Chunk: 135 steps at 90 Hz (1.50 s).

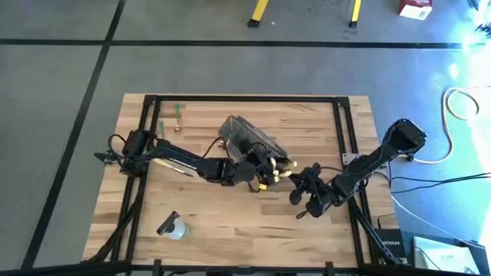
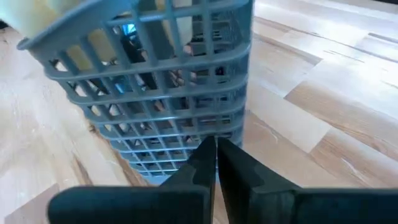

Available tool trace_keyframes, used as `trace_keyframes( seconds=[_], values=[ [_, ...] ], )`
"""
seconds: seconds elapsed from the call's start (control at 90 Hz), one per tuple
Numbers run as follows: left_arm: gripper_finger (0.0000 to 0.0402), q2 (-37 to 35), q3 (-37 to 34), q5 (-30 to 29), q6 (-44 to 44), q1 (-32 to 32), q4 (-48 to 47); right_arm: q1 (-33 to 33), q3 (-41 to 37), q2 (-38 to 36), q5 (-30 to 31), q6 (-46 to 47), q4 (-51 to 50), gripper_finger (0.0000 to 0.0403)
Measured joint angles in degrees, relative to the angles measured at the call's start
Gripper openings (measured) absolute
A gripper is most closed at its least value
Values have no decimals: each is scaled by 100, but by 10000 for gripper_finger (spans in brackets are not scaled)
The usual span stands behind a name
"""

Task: Sort silverware
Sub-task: Put the black fork into the cutlery rack, then put the silver knife into the cutlery rack

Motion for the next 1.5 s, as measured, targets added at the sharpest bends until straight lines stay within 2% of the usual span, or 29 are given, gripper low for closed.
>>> trace_keyframes(
  seconds=[0.133, 0.333, 0.456, 0.622, 0.767, 0.889, 0.956, 1.178, 1.367, 1.5],
  values=[
    [160, -262, -9, -30, 695, -212, 18, 0, 0, 0, -1, -62, -10, 0],
    [183, -739, -8, -567, 1134, -410, -538, 2, 0, 0, -219, -238, -16, 1],
    [190, -1142, -8, -731, 571, -437, -1941, 19, 0, -2, -419, -245, 9, 7],
    [192, -1706, 1, -673, -987, -433, -5133, 299, 0, -2, -453, -244, 74, 40],
    [192, -2039, 1, 13, -1965, -296, -7488, 483, 0, -2, -401, -289, 74, 80],
    [192, -2109, -1, 701, -2458, -12, -8945, 585, 0, -2, -393, -326, 61, 105],
    [192, -2116, -1, 993, -2492, 97, -9429, 633, 0, -2, -362, -325, 61, 112],
    [188, -2114, -189, 2457, -1520, 534, -9638, 693, 0, -2, -248, -441, 72, 117],
    [169, -2106, -1624, 3477, -994, 1080, -9709, 693, 0, -2, -259, -452, 66, 117],
    [164, -1837, -2436, 3622, -1135, 1419, -9640, 676, 0, -2, -251, -582, 69, 117]
  ],
)
